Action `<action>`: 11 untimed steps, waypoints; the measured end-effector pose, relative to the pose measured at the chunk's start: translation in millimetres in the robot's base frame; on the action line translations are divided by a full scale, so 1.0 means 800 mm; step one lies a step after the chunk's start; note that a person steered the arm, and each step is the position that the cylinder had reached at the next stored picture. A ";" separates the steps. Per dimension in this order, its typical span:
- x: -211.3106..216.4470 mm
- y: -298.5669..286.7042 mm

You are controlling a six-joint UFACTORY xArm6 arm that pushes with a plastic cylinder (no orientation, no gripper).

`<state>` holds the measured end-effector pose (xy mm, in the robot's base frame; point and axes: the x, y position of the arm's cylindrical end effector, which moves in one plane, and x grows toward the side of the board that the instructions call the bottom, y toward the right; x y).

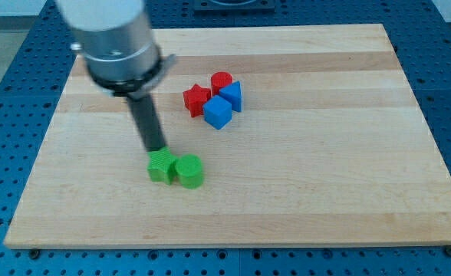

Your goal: Place the green star at the bottom right of the cube

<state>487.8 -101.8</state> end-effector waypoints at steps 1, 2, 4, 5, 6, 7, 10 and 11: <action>0.000 -0.033; 0.017 -0.104; 0.054 0.026; 0.036 0.111; 0.036 0.137; 0.072 0.129; -0.001 0.165; 0.010 0.151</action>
